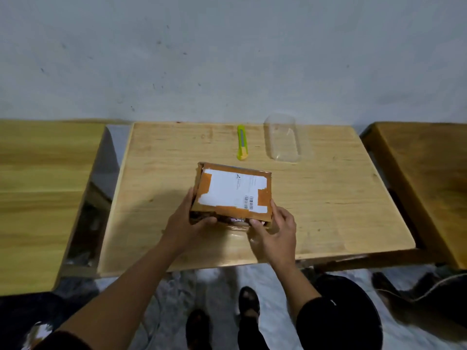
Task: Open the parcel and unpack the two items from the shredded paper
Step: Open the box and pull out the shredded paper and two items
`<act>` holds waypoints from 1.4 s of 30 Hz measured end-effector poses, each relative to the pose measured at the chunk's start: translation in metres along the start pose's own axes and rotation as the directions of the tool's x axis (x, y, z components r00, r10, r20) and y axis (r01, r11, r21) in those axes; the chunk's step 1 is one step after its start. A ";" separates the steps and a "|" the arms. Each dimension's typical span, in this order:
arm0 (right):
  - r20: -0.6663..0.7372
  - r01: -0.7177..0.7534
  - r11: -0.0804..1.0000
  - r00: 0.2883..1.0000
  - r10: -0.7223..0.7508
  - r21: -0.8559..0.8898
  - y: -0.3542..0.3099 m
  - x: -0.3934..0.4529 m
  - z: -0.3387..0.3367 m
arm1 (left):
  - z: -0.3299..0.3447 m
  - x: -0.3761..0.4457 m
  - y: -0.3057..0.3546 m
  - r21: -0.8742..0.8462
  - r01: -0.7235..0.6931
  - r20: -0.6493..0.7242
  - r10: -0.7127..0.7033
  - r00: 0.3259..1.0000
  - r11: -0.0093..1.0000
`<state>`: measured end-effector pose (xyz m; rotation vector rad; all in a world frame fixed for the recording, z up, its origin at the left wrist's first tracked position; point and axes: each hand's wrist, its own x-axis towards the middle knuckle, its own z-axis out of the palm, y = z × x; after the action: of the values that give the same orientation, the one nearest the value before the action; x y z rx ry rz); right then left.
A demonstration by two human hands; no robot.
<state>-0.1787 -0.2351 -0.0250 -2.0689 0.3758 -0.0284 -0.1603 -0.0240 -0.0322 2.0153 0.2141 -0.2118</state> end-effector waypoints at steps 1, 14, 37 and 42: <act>-0.020 0.018 1.000 1.000 -0.018 -0.004 -0.004 0.001 -0.001 | 0.000 0.000 -0.001 -0.007 -0.015 -0.002 0.014 1.000 1.000; 0.334 0.307 0.905 0.920 -0.204 -0.293 -0.040 0.100 -0.005 | 0.011 -0.004 -0.010 0.010 -0.087 -0.091 0.087 0.992 0.996; 0.752 0.587 0.654 0.658 -0.042 -0.477 -0.032 0.102 0.019 | 0.037 0.057 0.021 0.501 -0.238 0.252 0.123 0.960 0.832; 0.708 0.600 0.624 0.698 -0.103 -0.501 -0.035 0.104 0.028 | 0.041 0.059 0.021 0.473 -0.259 0.156 0.209 0.965 0.842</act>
<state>-0.0662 -0.2243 -0.0231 -2.7201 -0.5956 0.6492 -0.1006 -0.0670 -0.0462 2.5061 -0.1726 -0.2247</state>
